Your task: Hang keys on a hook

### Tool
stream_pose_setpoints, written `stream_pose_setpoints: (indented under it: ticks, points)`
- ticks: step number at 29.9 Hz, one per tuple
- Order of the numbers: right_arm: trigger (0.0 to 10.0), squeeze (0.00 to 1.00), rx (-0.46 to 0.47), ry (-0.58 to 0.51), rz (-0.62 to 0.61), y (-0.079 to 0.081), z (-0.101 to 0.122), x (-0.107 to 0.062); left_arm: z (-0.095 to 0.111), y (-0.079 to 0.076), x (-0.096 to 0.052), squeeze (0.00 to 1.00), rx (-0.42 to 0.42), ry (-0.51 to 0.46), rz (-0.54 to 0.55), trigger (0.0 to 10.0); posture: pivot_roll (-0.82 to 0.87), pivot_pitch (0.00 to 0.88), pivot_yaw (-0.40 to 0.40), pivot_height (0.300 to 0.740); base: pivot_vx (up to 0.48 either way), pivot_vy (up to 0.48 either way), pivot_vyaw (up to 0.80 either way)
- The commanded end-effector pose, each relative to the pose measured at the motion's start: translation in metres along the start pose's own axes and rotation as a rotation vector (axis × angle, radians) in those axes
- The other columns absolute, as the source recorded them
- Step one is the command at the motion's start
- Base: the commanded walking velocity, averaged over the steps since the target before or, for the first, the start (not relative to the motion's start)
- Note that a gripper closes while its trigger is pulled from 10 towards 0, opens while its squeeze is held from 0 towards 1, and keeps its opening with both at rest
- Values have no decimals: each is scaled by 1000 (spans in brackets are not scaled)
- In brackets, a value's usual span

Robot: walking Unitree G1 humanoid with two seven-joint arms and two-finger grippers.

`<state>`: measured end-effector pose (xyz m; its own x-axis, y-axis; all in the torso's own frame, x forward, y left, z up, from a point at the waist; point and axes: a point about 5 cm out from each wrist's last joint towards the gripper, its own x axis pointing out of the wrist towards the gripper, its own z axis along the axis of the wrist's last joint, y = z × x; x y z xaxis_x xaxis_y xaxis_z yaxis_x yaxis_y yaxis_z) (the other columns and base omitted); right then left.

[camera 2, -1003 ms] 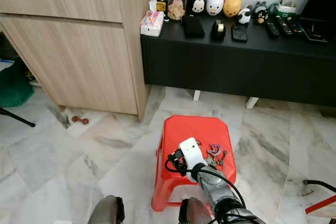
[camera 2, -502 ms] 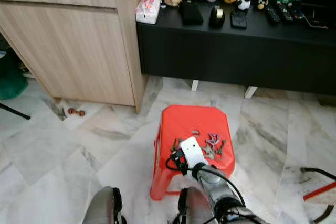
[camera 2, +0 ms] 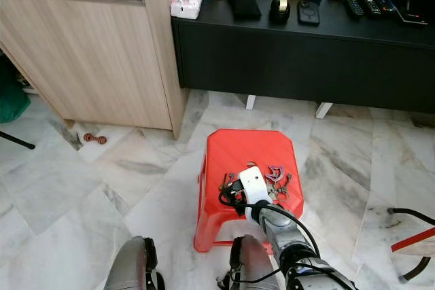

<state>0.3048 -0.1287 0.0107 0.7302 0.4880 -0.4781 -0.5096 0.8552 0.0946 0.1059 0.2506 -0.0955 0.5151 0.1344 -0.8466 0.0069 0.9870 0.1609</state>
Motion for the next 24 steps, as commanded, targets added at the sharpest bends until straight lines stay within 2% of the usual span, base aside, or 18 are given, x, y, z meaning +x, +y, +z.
stream_pose_setpoints:
  ticks: [1, 14, 20, 21, 22, 23, 24]
  points:
    - [10000, 0, 11, 24, 20, 0, -5, -1, -14, 0, -4, 0, 9, 42, -1, 10000, 127, 230, -66, 594, 0, 0, 0]
    - [10000, 0, -1, 15, -67, -15, 4, -4, -19, 4, -7, 0, 23, 45, 2, 10000, 140, 241, -55, 594, 0, 0, 0]
    - [10000, 0, 3, 30, -71, -17, 1, -6, -19, 4, -7, 0, 24, 46, 2, 10000, 142, 241, -54, 594, 0, 0, 0]
    - [10000, 0, -17, 63, -68, -17, -4, -7, -20, 4, -7, 0, 25, 46, 2, 10000, 143, 243, -55, 594, 0, 0, 0]
    - [9176, 0, -17, 65, -68, -17, -5, -7, -20, 4, -7, 0, 25, 46, 2, 10000, 143, 245, -54, 594, 0, 0, 0]
    - [6588, 0, -13, 64, -68, -17, -5, -8, -20, 4, -7, 0, 25, 47, 1, 10000, 143, 245, -54, 594, 0, 0, 0]
    - [4549, 0, -10, 65, -69, -17, -6, -8, -20, 4, -7, 0, 26, 47, 1, 10000, 146, 246, -54, 594, 0, 0, 0]
